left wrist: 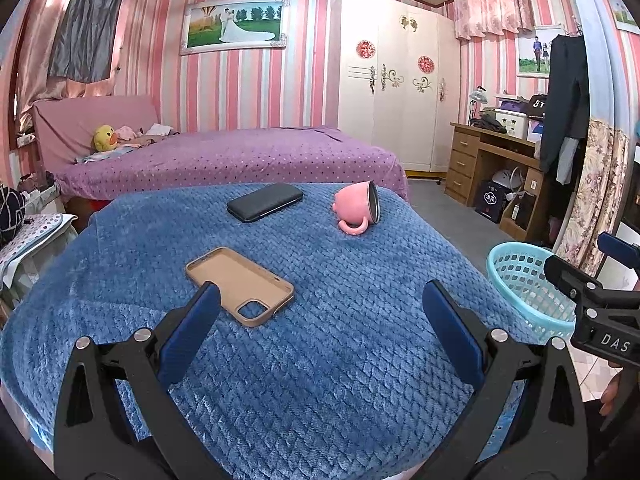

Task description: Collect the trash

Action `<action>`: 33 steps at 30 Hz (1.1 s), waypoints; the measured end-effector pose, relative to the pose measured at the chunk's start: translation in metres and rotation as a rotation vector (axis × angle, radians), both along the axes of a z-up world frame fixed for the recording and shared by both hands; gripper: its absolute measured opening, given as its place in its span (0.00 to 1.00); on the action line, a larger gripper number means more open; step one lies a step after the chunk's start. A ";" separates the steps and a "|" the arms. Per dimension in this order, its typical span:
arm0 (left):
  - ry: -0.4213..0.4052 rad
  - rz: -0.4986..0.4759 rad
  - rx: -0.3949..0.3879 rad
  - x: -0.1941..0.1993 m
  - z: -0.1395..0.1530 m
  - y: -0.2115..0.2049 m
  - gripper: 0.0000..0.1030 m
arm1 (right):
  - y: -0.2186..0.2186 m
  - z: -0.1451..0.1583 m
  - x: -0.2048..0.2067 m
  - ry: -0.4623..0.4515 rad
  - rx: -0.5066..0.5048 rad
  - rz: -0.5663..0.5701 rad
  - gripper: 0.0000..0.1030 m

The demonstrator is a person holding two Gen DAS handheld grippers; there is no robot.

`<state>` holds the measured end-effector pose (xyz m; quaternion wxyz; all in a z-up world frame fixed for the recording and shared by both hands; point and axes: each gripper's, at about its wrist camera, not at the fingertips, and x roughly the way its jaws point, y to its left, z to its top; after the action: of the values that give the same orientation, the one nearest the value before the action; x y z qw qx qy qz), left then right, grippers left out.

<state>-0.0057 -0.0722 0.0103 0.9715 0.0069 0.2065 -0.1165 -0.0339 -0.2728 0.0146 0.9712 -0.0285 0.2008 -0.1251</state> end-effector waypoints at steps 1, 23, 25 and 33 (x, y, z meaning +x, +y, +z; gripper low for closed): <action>-0.001 -0.001 0.001 0.000 0.000 0.000 0.95 | 0.000 0.000 0.000 -0.001 -0.001 -0.001 0.96; -0.003 -0.003 0.000 -0.001 -0.001 0.003 0.95 | 0.003 -0.002 0.001 -0.007 -0.005 -0.001 0.96; -0.003 -0.003 0.002 -0.001 -0.001 0.003 0.95 | 0.003 -0.002 0.001 -0.006 -0.005 0.000 0.96; -0.002 -0.003 0.001 -0.001 -0.001 0.003 0.95 | 0.003 -0.002 0.001 -0.007 -0.005 -0.001 0.96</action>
<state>-0.0063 -0.0693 0.0090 0.9715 0.0077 0.2054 -0.1178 -0.0329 -0.2701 0.0125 0.9717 -0.0304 0.1972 -0.1262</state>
